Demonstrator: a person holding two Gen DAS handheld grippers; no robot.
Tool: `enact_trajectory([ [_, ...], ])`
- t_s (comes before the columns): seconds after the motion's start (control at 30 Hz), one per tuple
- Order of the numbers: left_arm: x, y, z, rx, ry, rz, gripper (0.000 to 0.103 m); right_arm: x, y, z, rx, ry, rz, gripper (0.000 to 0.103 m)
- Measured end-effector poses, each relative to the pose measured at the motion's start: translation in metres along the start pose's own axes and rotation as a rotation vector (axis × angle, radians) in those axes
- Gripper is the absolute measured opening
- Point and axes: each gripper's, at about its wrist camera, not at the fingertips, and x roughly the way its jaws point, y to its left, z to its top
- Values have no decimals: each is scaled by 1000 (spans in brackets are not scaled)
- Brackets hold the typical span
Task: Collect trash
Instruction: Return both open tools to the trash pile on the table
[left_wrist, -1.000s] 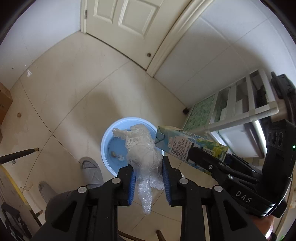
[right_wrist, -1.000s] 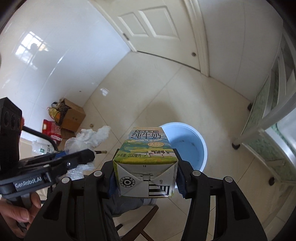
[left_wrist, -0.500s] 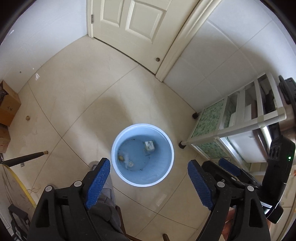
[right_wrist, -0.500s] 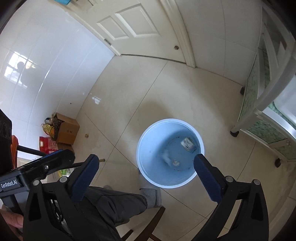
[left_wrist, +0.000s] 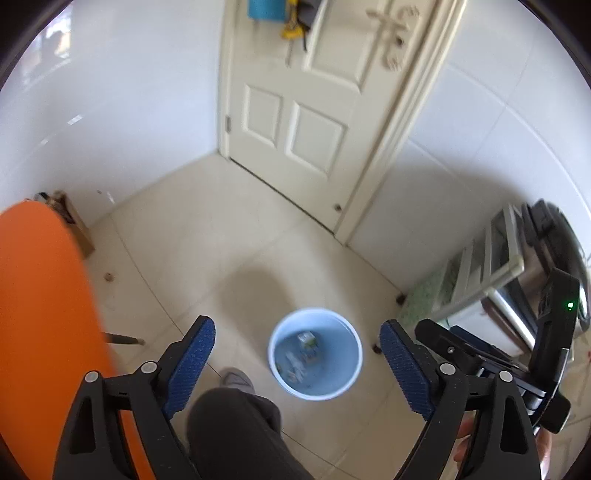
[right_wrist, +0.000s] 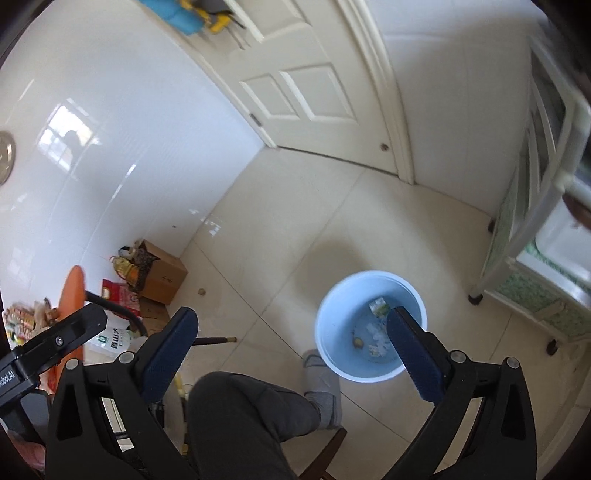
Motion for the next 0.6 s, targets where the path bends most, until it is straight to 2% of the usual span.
enact_trajectory([
  [0.1, -45, 18, -15, -8, -75, 12, 92, -21, 37, 0, -64, -39, 34, 103],
  [0.27, -113, 43, -42, -36, -204, 108, 98, -52, 105, -4, -185, -90, 85, 103],
  [0.37, -155, 65, -65, -80, -270, 171, 102, -68, 144, -9, -254, -119, 128, 103],
  [0.6, -249, 112, -120, -211, -389, 304, 102, -88, 233, -27, -430, -157, 226, 103],
])
